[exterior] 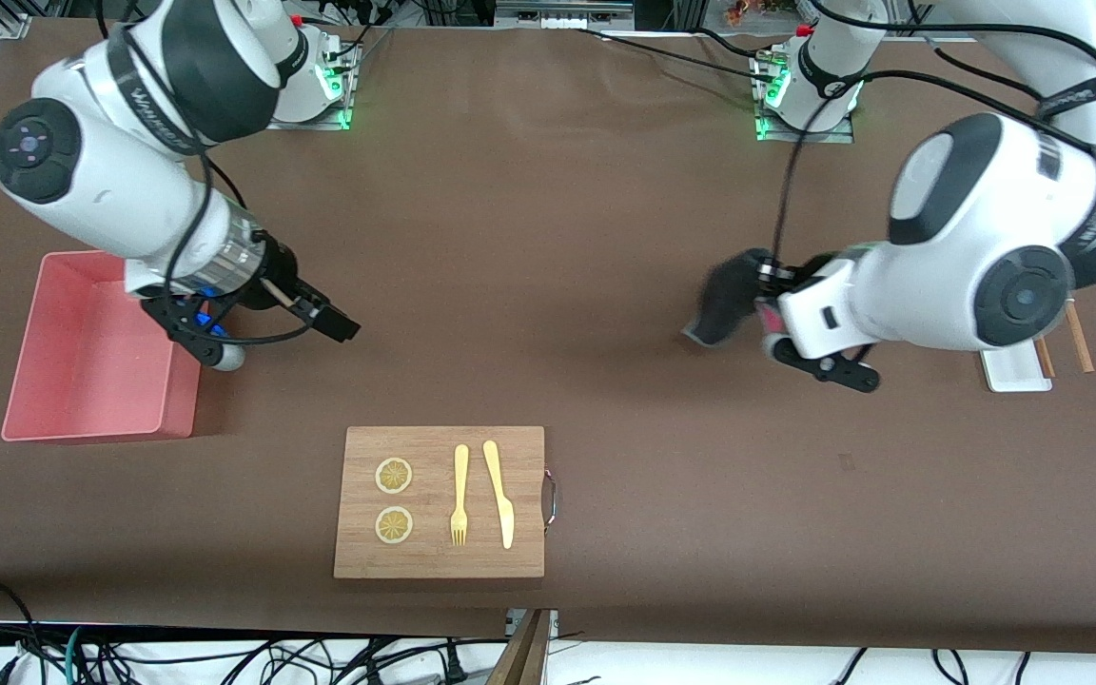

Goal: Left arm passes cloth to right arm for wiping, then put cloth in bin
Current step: 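Carry the cloth to mid-table while the right gripper reaches toward it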

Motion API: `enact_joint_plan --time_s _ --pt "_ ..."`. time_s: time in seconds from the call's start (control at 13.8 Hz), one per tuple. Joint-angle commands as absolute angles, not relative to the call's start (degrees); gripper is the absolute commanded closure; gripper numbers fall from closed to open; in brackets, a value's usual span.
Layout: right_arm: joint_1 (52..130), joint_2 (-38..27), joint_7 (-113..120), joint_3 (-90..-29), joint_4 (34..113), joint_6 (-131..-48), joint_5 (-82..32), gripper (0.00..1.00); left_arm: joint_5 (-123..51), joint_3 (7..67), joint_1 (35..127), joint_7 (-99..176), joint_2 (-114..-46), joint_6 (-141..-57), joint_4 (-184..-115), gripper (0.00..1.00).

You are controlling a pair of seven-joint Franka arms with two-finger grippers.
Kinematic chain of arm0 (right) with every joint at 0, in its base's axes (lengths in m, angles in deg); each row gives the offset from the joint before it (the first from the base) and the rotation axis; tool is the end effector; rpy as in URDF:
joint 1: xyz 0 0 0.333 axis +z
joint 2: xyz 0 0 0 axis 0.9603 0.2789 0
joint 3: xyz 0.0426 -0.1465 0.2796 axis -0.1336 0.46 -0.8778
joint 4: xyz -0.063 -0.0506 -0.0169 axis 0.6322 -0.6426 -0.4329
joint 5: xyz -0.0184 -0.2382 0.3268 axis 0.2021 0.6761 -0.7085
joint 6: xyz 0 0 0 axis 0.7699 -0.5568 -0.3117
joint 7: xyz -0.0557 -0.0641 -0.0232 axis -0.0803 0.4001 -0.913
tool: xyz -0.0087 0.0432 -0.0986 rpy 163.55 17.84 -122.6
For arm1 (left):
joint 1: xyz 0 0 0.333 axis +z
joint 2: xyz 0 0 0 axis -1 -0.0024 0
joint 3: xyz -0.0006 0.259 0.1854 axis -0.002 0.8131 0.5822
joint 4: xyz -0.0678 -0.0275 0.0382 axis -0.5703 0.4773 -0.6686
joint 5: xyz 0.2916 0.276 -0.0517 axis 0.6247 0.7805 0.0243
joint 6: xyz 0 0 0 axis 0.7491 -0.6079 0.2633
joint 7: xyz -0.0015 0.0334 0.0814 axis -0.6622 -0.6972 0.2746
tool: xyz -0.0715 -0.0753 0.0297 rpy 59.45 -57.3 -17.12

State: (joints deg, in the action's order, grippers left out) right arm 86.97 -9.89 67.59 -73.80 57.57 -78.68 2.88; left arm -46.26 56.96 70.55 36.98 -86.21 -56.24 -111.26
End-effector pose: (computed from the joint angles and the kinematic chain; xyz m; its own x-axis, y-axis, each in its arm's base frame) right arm 0.6285 0.2554 0.5118 0.7722 -0.6188 -0.1446 -0.6352 -0.7583 -0.1468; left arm 0.6394 -0.2542 0.4947 0.9020 -0.2453 -0.3553 -0.1505 -0.9499 0.2739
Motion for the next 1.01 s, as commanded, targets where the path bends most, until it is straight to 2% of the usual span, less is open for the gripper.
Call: enact_joint_plan --time_s 0.0,0.43,0.65,0.94 --pt "89.09 -8.94 73.57 -73.46 58.01 -81.35 1.87 0.0 -51.9 58.3 64.74 25.1 -89.02 -62.23 -109.23 1.0" --pt "94.28 -2.88 81.85 -73.46 58.01 -85.48 0.64 0.0 -67.02 58.12 60.25 7.06 -90.96 -74.9 -109.32 1.0" --pt "94.72 -0.94 81.85 -73.46 58.01 -85.66 0.12 0.0 -75.46 58.12 59.81 -2.96 -92.1 -79.47 -109.32 1.0" --pt "95.86 0.82 83.69 -73.46 58.01 -86.63 -3.84 0.0 -77.85 58.04 58.84 -7.37 -92.54 -82.82 -109.24 1.0"
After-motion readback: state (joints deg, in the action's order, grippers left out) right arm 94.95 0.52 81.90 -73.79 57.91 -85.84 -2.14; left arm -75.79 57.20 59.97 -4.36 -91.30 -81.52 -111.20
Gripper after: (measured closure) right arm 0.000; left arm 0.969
